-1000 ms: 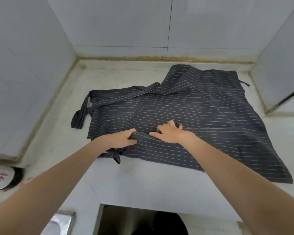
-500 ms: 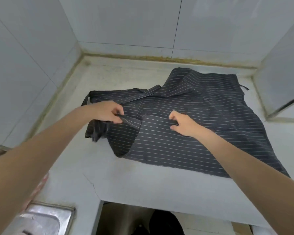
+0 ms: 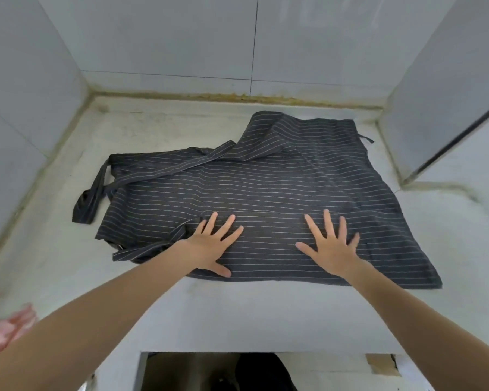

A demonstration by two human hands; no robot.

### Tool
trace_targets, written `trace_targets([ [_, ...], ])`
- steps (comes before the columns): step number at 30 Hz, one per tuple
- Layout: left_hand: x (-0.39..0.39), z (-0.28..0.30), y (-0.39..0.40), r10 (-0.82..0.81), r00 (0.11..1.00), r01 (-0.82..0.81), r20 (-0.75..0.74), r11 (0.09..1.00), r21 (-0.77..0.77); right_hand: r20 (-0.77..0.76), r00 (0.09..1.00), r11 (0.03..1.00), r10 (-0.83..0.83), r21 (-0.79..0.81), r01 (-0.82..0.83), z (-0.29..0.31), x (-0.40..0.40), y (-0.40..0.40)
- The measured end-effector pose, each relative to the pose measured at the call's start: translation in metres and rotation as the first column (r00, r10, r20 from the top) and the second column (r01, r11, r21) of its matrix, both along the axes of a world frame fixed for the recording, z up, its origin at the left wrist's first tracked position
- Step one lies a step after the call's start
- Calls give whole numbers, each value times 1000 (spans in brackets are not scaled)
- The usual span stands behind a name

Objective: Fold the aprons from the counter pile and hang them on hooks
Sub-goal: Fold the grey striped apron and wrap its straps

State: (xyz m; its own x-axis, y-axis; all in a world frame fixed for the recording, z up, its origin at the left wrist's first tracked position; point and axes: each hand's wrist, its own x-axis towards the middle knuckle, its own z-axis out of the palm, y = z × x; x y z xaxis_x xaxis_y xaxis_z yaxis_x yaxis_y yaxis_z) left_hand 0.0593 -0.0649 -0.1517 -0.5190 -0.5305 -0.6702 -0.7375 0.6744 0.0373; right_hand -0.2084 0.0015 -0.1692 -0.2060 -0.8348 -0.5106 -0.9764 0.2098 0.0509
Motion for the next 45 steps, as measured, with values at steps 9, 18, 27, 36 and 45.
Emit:
trace_targets([
  [9,-19,26,-24,103,976,-125,-193,986,-106,-203,974,988,-103,89,123,43,-32,-21],
  [18,-53,50,-118,324,829,-461,-457,858,-228,42,975,969,219,-130,-212,65,-5,-128],
  [27,-113,40,-214,713,418,-636,-563,672,379,400,900,954,174,-293,-55,62,-19,-271],
  [36,-117,77,-216,464,642,-340,-610,886,315,190,840,860,508,-47,-509,88,-32,-297],
  [45,-73,152,-186,144,974,-52,172,893,-448,-319,883,912,345,-109,-396,187,-100,-243],
])
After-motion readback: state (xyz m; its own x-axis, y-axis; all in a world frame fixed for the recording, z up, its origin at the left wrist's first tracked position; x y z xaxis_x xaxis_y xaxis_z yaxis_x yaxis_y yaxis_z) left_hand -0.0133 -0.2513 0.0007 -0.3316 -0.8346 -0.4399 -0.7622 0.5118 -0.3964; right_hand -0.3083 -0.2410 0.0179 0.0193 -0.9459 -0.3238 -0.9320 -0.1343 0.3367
